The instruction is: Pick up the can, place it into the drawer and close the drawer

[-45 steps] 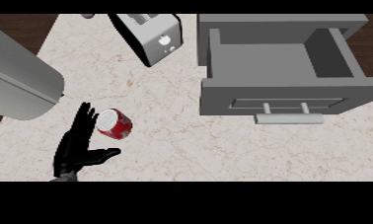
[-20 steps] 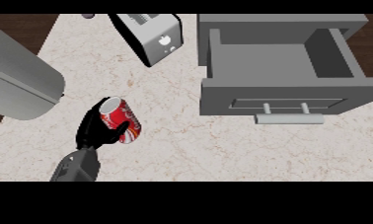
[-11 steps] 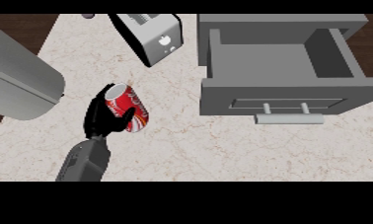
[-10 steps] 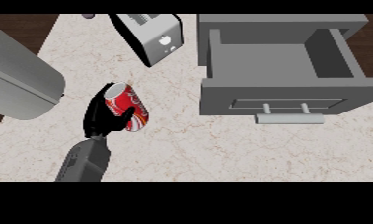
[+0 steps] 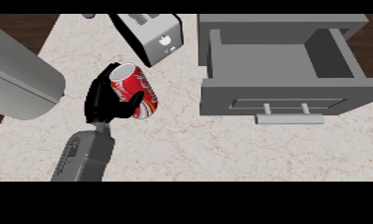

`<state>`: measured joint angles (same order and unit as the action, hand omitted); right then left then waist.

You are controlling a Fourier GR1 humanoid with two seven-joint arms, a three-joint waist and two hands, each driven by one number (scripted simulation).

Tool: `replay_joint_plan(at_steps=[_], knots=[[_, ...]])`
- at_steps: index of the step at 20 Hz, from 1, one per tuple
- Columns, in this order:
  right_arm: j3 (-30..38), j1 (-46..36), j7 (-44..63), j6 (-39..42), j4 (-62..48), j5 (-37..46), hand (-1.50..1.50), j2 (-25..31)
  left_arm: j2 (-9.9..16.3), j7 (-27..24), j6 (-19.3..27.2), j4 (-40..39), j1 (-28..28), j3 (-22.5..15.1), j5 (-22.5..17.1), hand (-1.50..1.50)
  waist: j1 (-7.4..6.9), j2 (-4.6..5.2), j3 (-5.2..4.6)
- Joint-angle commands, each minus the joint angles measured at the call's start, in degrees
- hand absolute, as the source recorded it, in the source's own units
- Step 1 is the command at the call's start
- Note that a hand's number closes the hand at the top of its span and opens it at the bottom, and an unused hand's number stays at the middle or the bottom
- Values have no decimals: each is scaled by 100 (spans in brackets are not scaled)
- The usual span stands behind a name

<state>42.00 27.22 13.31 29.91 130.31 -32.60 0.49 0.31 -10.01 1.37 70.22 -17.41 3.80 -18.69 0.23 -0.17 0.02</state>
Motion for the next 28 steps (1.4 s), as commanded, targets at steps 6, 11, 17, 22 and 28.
replay_joint_plan(at_steps=[6,11,17,22,28], knots=[[-67,100,73,-139,147,-29,-150,-48,8,1459,1019,1051,-995,-265,294,150,28,6,0],[6,15,-201,35,-243,19,-150,7,-29,1765,1366,1128,-1376,-451,530,150,28,11,0],[-204,127,-1,-174,126,29,-150,-47,-31,1947,2028,1220,-1821,-963,693,150,43,7,-1],[-446,171,-322,-272,-44,229,-150,-47,-30,2263,2280,623,-2771,-836,622,150,62,14,0],[-330,-203,104,-239,54,197,-150,-20,-31,1952,2493,-394,-3565,-904,273,150,79,30,-2]])
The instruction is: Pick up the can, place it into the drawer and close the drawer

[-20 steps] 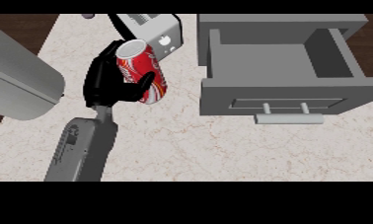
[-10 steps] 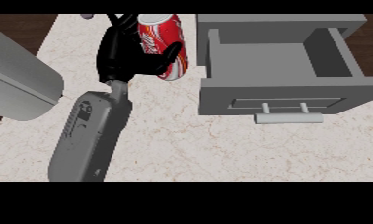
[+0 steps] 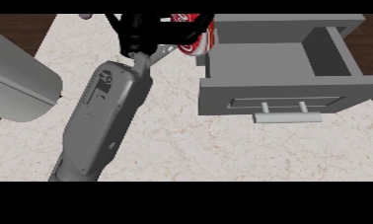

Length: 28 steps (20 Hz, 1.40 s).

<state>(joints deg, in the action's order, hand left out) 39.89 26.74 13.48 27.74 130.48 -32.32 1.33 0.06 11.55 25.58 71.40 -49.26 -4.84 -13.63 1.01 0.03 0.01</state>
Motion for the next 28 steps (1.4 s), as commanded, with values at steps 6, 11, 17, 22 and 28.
replay_joint_plan(at_steps=[6,11,17,22,28], knots=[[-158,-460,28,-160,-244,349,-150,-35,-6,-346,598,-1446,-1363,-313,-569,150,29,18,1],[-139,-557,408,-382,133,166,-150,168,-6,-648,933,-2036,-1897,-611,-1026,150,86,24,0],[-332,-273,120,-221,136,218,-150,-127,-6,-793,1077,-2612,-2374,-963,-1535,150,136,24,3],[-136,-458,122,-77,-102,89,-150,113,-6,-1313,1215,-3334,-2722,-1215,-2146,150,298,65,8],[-256,-382,171,-161,169,269,-150,-126,-6,-1248,1007,-3907,-3163,-1329,-2473,150,243,58,7]])
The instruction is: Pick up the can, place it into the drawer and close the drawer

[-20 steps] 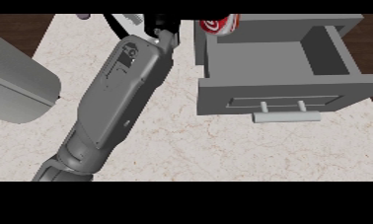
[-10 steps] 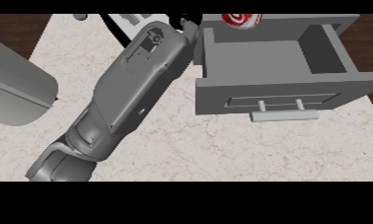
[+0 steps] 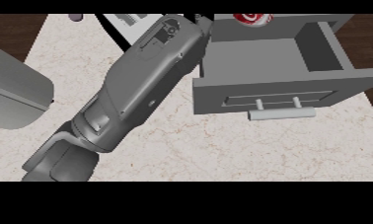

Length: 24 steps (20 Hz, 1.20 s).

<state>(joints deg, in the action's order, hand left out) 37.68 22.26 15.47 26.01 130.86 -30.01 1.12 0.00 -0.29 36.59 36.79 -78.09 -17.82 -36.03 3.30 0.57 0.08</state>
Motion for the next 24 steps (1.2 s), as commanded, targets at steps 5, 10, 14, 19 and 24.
replay_joint_plan(at_steps=[5,10,14,19,24], knots=[[-24,-94,105,-52,72,-25,-150,-38,0,-172,317,-457,-355,-612,-767,150,87,11,2],[-12,-247,326,-247,155,-151,-150,237,0,-328,629,-498,-216,-1210,-1056,150,142,17,2],[-27,-249,164,-90,4,-35,-150,183,0,-459,623,-807,-196,-1345,-1242,-150,205,43,6],[-35,-15,139,70,96,7,-150,43,0,-630,588,-1168,-187,-1359,-1375,-150,187,43,5],[-153,-376,244,-144,67,40,-150,109,0,-656,773,-1114,-280,-1611,-1627,-150,216,58,5]])
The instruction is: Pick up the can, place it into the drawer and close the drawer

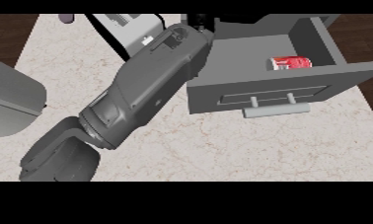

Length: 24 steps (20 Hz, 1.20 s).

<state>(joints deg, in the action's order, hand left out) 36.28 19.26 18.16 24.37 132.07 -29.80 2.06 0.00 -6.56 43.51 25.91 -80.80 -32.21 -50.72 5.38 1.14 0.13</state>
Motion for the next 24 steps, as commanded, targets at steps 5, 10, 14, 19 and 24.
replay_joint_plan(at_steps=[5,10,14,19,24], knots=[[-13,-273,50,-153,-74,-16,-150,46,0,-337,-36,-164,44,-124,-341,-150,-53,13,-3],[194,-125,-456,197,537,669,-150,137,0,-439,127,-25,-43,-161,-532,-150,6,-1,-5],[213,-361,-951,513,466,1255,-150,428,0,-745,-121,19,116,-16,-665,-150,-166,-13,-5],[-301,-863,-1161,424,583,2106,-150,407,0,-1045,-33,-4,-134,4,-749,-150,-249,-2,-7],[-1006,-1289,-1322,357,551,3529,-150,398,-1,-1002,262,428,28,-262,-893,-150,-372,-37,-7]])
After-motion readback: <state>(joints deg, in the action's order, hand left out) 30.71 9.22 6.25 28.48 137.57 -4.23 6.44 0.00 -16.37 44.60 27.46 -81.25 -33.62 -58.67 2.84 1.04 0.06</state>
